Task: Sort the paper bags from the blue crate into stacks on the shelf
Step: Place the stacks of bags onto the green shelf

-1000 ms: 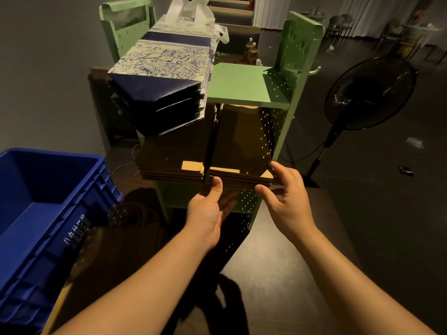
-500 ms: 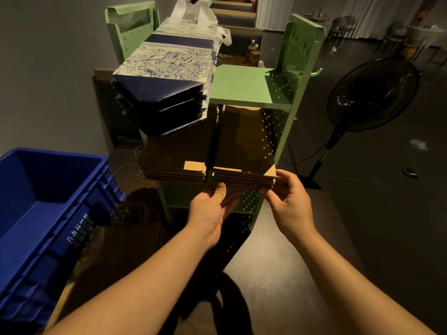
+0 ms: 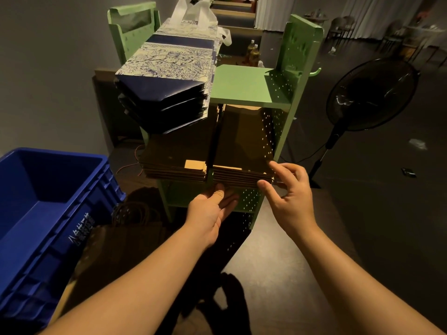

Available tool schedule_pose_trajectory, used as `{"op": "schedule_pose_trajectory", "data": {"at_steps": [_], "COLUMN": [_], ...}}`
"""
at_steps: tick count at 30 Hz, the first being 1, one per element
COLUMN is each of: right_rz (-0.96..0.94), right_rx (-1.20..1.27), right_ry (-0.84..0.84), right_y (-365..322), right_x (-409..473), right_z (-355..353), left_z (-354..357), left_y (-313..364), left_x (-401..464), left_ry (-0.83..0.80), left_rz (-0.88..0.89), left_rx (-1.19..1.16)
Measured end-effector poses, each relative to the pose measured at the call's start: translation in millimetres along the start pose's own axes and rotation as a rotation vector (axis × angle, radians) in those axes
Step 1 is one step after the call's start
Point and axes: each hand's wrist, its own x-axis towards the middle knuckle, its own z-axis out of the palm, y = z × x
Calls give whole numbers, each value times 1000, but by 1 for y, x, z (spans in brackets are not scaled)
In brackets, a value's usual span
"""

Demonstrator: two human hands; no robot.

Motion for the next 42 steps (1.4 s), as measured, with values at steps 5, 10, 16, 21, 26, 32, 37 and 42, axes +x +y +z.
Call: {"op": "schedule_pose_trajectory", "data": {"at_steps": [5,10,16,21,26,32,37,42], "right_rz": [-10,10,177,286,283,280,285,232], "right_rx": [-55,10,112,165,149,156,165,198], "right_ry": [0,5,-11,-83,14,0,3,21], "right_y": [-1,0,7,7,8,11,15,12], "right_x": [7,6,-3,-15,-17,-19,-16,-15], "right_z": [-3,-2,2,12,20,22,21,16], "left_z": [1,-2,-7,-6,2,-2,1,-3], "left_y": [0,-1,-4,-13,-19,-20,-21,-24], "left_x": [-1,1,2,-4,-3,1,-1,-1], "left_ry": [-2,7,66,74,121,207,216,250], "left_rz": [-19,-14,56,99,188,242,277,380], "left_rx": [4,55,13,-31,23,69,105,204]}}
